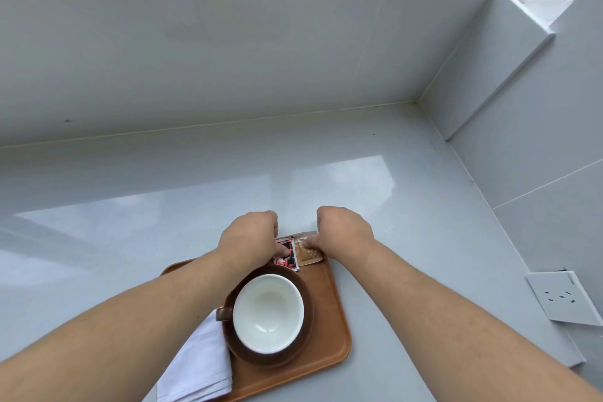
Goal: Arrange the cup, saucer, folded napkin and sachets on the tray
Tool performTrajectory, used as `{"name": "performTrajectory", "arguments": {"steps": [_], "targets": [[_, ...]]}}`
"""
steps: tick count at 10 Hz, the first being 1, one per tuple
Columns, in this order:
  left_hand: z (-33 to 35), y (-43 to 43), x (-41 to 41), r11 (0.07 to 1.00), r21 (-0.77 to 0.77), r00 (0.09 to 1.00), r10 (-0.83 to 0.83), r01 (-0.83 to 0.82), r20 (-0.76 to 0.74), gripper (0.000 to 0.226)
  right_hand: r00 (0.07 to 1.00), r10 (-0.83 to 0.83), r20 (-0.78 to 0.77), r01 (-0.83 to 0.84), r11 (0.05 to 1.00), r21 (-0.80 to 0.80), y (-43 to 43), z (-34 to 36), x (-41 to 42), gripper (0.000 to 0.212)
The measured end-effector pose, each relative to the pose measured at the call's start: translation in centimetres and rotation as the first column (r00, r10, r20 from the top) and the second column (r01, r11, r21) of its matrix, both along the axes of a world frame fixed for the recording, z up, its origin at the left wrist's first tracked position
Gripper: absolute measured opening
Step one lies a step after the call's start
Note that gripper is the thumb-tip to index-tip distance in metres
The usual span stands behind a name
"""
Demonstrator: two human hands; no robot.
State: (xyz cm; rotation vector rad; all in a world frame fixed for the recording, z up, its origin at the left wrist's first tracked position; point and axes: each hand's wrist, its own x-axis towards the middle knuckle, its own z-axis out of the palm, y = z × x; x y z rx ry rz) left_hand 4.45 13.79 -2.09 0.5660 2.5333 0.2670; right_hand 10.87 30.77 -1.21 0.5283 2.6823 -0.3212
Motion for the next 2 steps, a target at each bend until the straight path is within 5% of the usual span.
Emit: {"name": "performTrajectory", "arguments": {"steps": [2], "targets": [[-0.08, -0.06, 0.04, 1.000, 0.022, 1.000, 0.017, -0.017, -0.008, 0.037, 1.000, 0.007, 0.005, -0.007, 1.000, -0.010, -0.53, -0.10, 0.21, 0.028]]}}
